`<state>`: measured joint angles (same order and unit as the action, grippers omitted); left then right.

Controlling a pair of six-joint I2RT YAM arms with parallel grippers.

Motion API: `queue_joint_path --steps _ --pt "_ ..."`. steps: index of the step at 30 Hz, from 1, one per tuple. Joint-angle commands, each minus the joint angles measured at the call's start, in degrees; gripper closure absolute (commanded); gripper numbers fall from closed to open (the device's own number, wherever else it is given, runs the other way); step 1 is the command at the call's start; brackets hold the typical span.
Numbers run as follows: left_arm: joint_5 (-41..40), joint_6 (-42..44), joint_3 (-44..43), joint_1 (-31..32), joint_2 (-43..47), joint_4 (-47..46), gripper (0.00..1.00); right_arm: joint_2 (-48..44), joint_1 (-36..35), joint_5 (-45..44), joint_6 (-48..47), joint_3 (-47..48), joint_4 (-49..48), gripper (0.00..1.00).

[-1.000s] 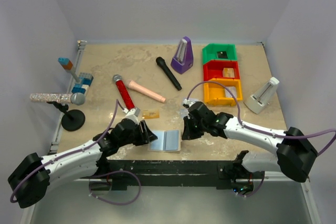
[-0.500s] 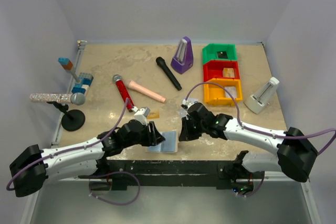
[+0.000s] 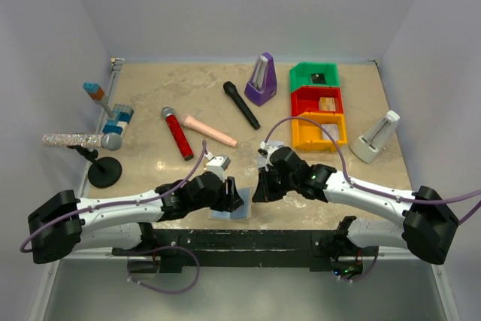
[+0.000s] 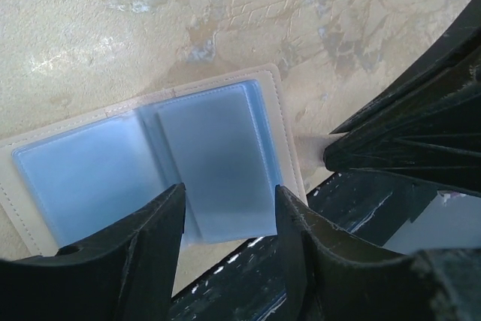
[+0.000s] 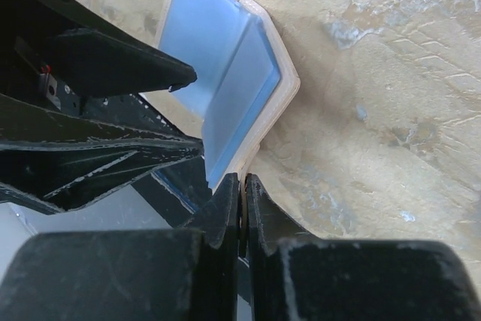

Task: Take the credit cards out of the card holder
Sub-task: Remove the credit card from the card holder.

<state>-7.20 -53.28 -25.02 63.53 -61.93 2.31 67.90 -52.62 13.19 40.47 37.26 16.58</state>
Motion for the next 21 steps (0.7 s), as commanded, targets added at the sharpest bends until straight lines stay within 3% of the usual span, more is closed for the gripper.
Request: queue_joint_path --steps 1,21 --pt "-1.24 1.77 -2.93 0.63 -1.43 -0.9 0.44 -1.01 -0.55 2.01 0.75 1.33 -2.69 1.0" --pt "-1.32 1.16 -3.28 1.16 -4.78 -1.34 0.46 -1.01 -1.43 3.86 0.75 1.59 -5.15 1.0"
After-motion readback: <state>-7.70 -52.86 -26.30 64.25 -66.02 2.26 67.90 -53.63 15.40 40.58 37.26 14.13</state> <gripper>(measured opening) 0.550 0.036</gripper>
